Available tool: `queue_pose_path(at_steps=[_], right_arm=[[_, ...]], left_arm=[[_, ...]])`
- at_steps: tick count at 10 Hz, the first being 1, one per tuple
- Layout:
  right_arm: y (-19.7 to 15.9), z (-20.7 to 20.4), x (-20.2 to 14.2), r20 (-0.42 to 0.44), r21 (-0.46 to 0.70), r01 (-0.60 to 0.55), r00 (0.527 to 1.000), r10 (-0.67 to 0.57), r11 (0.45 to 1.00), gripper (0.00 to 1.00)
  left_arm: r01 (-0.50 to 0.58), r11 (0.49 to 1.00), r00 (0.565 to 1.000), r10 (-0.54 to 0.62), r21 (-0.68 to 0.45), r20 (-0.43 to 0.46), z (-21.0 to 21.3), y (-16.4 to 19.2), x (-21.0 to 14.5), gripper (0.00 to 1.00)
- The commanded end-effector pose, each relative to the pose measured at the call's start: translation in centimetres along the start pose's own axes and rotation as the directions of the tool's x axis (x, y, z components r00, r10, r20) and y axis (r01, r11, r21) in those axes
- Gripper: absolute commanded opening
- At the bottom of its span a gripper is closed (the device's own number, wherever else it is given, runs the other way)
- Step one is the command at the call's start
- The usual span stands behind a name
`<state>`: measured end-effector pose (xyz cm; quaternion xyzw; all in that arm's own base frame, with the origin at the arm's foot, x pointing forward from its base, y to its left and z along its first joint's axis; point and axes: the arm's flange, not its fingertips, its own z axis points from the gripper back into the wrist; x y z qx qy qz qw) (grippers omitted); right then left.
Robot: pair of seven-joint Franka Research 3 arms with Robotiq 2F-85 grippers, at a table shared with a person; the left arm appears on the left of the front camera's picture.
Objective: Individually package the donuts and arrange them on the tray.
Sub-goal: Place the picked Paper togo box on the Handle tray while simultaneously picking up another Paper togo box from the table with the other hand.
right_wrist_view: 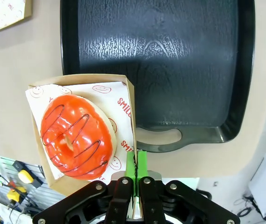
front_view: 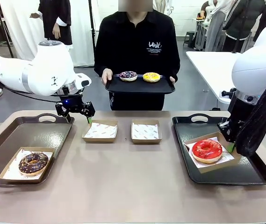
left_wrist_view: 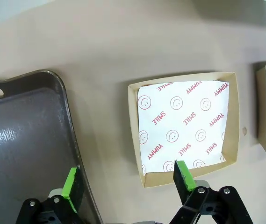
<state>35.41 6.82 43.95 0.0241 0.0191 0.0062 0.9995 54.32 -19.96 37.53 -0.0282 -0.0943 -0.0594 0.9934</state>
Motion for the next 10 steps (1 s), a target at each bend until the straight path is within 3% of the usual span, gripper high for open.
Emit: queue_pose_path(at_steps=[1,7,10], right_arm=[[0.0,0.1,0.0,-0.003,0.000,0.000,1.000,0.000,1.000,0.01],[0.0,0.0,0.0,0.000,0.000,0.000,1.000,0.000,1.000,0.01],[-0.5,-0.5,-1.1,0.063,0.002,0.077,0.995,-0.077,0.997,0.01]], left_arm=[[0.007,1.000,1.000,-0.007,0.012,-0.005,0.1,0.2,-0.1,1.00],[-0.002,1.000,1.000,0.002,0.001,-0.001,0.0,0.1,0.0,1.00],[-0.159,0.987,0.981,0.160,0.019,-0.114,-2.0,-1.3,1.7,1.00]])
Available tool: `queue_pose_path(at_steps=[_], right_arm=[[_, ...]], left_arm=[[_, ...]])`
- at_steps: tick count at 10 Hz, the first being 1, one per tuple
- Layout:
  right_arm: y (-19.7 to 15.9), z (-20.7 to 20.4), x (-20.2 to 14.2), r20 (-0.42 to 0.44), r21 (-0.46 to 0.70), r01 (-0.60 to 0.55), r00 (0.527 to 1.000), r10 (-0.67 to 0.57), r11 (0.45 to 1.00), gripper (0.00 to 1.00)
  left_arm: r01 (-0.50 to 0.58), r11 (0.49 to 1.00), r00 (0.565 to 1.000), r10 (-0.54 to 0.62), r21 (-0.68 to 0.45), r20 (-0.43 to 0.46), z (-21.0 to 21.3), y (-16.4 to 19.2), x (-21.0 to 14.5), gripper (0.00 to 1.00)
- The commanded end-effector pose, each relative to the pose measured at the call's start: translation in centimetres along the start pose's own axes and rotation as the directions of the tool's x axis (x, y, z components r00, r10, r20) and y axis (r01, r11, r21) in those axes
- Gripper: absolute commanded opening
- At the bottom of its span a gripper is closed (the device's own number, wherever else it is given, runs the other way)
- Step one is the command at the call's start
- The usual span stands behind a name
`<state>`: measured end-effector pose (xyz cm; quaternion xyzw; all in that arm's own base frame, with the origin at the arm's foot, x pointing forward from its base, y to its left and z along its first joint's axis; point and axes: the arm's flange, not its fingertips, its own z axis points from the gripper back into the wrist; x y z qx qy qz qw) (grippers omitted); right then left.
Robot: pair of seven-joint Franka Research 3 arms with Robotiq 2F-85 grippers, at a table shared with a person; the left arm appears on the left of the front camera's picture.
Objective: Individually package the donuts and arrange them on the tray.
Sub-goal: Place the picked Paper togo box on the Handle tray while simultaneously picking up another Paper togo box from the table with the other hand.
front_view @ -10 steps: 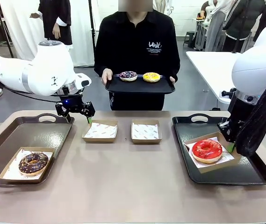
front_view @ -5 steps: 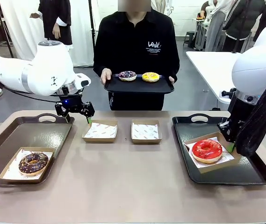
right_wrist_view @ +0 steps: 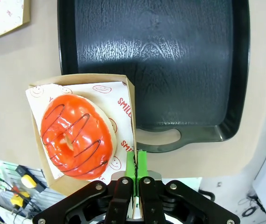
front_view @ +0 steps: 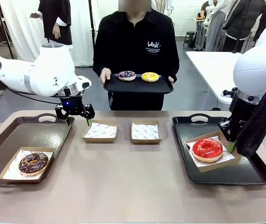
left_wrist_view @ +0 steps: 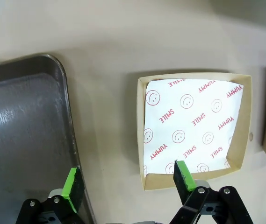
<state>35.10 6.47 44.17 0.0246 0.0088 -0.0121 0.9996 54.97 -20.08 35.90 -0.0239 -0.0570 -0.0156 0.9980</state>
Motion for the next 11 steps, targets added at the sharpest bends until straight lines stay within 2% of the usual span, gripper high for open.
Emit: queue_pose_path(at_steps=[1,6,11], right_arm=[[-0.4,-1.1,-0.6,0.070,-0.006,0.070,0.995,-0.069,0.998,0.01],[-0.6,-4.5,0.3,0.093,-0.031,0.083,0.992,-0.080,0.996,0.01],[-0.6,-7.6,1.4,0.006,-0.071,0.104,0.995,-0.104,0.992,0.01]], left_arm=[[-0.084,0.996,0.995,0.084,0.006,-0.044,-0.5,-1.8,1.6,1.00],[-0.073,0.997,0.996,0.074,0.011,-0.046,-0.8,-2.9,2.1,1.00],[-0.057,0.998,0.997,0.057,0.018,-0.050,-1.2,-2.9,1.9,1.00]])
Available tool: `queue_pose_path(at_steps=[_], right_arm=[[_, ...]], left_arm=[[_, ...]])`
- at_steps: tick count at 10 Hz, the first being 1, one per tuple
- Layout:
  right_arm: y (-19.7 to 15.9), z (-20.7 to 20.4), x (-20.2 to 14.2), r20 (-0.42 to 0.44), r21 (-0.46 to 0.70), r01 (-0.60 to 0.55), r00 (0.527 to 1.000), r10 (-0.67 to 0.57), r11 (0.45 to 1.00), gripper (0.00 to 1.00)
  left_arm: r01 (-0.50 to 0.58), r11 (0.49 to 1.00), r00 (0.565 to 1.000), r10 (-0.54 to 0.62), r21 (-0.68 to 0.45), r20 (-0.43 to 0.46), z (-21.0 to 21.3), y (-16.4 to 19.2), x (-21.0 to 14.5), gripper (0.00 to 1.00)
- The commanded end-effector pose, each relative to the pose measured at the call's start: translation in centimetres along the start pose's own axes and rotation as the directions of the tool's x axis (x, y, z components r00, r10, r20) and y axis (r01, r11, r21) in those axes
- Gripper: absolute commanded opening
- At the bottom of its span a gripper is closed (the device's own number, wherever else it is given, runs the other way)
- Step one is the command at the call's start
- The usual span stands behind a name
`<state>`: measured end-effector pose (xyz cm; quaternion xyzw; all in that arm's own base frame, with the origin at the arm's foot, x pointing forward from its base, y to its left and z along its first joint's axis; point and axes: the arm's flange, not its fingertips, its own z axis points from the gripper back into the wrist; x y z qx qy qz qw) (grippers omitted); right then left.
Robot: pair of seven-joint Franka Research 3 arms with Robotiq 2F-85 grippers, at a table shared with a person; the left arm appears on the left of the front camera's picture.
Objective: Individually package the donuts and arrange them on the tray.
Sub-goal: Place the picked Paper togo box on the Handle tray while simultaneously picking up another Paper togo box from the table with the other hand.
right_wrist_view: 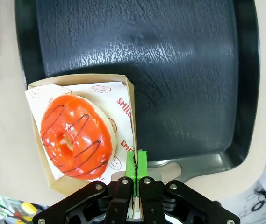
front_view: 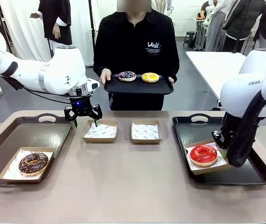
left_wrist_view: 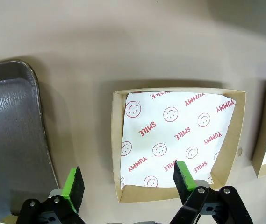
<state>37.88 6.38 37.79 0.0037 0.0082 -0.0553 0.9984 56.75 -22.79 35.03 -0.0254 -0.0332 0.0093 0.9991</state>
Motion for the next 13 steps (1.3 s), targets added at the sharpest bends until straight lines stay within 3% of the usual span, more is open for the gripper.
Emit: queue_pose_path(at_steps=[1,13], right_arm=[[-0.3,-1.4,-1.6,-0.007,-0.041,0.011,1.000,-0.011,0.999,0.01],[0.4,-1.4,-0.6,0.043,-0.057,0.037,0.998,-0.035,0.998,0.01]], left_arm=[[-0.005,1.000,1.000,0.005,0.016,-0.004,0.0,-0.3,0.1,1.00],[-0.009,1.000,0.999,0.009,0.009,-0.045,-1.3,0.1,1.0,1.00]])
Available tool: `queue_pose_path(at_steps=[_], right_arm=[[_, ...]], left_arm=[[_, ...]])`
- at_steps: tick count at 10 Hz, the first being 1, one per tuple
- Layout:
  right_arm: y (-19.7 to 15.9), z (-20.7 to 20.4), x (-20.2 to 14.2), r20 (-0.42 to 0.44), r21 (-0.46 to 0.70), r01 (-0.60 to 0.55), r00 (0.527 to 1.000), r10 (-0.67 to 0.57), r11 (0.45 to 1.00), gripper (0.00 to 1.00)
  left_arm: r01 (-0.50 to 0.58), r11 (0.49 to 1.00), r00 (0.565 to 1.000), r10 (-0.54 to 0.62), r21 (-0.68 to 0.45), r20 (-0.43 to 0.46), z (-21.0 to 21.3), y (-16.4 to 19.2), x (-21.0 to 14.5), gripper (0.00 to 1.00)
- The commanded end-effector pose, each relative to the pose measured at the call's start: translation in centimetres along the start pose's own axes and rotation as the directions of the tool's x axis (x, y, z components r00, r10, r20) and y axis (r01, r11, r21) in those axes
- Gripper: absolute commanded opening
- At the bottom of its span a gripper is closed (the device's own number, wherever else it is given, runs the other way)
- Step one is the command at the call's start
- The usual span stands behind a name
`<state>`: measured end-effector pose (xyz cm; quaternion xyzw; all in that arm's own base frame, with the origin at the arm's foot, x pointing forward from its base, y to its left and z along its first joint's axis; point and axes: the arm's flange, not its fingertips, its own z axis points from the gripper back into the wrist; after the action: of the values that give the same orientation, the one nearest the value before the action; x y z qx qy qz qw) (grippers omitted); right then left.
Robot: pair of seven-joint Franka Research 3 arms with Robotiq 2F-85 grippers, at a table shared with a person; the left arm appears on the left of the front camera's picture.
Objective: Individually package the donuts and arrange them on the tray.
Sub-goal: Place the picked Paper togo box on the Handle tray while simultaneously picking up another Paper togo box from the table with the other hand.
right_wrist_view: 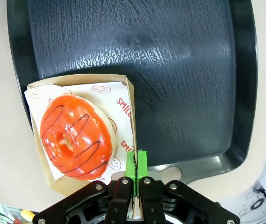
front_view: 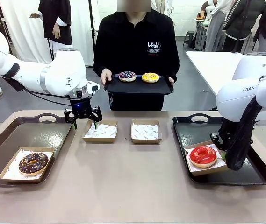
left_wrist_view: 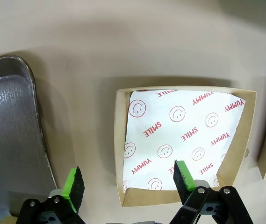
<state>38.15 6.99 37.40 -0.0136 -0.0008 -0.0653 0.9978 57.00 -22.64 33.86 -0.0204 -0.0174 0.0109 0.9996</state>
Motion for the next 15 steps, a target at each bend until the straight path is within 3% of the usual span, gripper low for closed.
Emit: queue_pose_path(at_steps=[1,7,8,9,10,11,12,15], right_arm=[[-0.2,-0.9,-0.9,0.025,-0.024,0.014,1.000,-0.014,1.000,0.01],[-0.2,-1.0,-0.8,0.026,-0.013,0.010,1.000,-0.009,1.000,0.01],[-0.2,-1.0,-0.9,0.022,-0.011,-0.006,1.000,0.006,1.000,0.61],[-0.2,-1.0,-0.9,0.020,-0.010,-0.009,1.000,0.009,1.000,0.61],[-0.2,-1.0,-0.9,0.020,-0.009,-0.009,1.000,0.010,1.000,1.00],[-0.2,-1.0,-0.9,0.019,-0.007,-0.009,1.000,0.010,1.000,0.65],[-0.2,-1.0,-0.9,0.018,-0.005,-0.009,1.000,0.009,1.000,1.00],[-0.1,-1.0,-1.0,0.014,0.001,-0.015,1.000,0.015,1.000,1.00]], left_arm=[[0.009,1.000,1.000,-0.009,-0.010,-0.013,-0.3,0.0,0.9,1.00],[0.028,0.999,1.000,-0.028,-0.026,0.003,-0.5,0.3,1.9,1.00],[0.039,0.998,0.999,-0.039,-0.039,-0.002,-0.6,0.4,2.0,0.42],[0.039,0.998,0.999,-0.040,-0.040,-0.006,-0.6,0.4,2.2,0.42],[0.040,0.998,0.999,-0.041,-0.041,-0.009,-0.7,0.5,2.2,0.00],[0.043,0.998,0.999,-0.043,-0.041,-0.010,-0.7,0.6,2.3,0.37],[0.043,0.998,0.999,-0.044,-0.042,-0.013,-0.8,0.6,2.3,0.00],[0.048,0.998,0.999,-0.048,-0.043,-0.019,-0.9,0.9,2.3,0.00]])
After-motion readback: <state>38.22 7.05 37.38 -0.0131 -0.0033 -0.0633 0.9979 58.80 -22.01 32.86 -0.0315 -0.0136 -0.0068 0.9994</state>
